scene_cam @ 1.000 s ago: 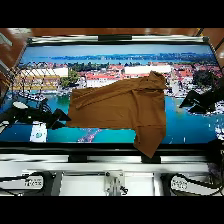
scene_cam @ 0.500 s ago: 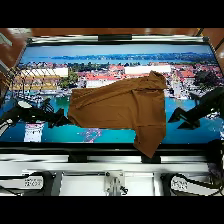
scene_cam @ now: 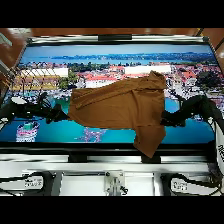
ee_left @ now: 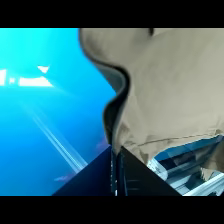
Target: Fold the shirts.
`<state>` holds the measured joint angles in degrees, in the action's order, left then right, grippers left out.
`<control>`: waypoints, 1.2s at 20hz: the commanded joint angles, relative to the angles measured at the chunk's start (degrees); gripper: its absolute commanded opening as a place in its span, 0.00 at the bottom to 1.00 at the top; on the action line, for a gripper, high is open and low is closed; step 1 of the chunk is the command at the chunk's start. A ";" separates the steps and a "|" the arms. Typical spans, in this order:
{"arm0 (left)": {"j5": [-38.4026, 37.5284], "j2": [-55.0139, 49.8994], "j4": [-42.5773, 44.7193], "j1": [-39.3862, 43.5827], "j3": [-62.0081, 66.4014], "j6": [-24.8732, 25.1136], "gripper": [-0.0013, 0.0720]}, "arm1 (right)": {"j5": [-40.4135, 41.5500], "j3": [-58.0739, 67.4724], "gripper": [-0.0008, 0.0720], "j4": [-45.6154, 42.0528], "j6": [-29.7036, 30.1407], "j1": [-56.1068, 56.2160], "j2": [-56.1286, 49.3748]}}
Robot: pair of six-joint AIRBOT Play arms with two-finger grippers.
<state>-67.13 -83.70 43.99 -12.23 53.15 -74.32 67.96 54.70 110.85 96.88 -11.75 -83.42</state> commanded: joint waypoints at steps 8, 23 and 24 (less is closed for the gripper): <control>4.83 24.76 -2.03 0.11 33.53 13.62 0.06 | -8.96 33.38 0.11 -0.50 10.54 3.96 23.87; 5.84 50.80 18.32 0.00 47.71 -0.57 0.06 | 1.77 57.79 0.11 -12.50 4.22 4.00 42.40; 3.96 49.96 19.89 0.00 46.53 -0.55 0.06 | 5.27 57.79 0.11 -12.59 4.20 4.00 40.85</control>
<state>-55.92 -33.19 58.02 -12.21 101.25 -73.56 62.83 112.07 101.67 103.04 -7.77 -40.88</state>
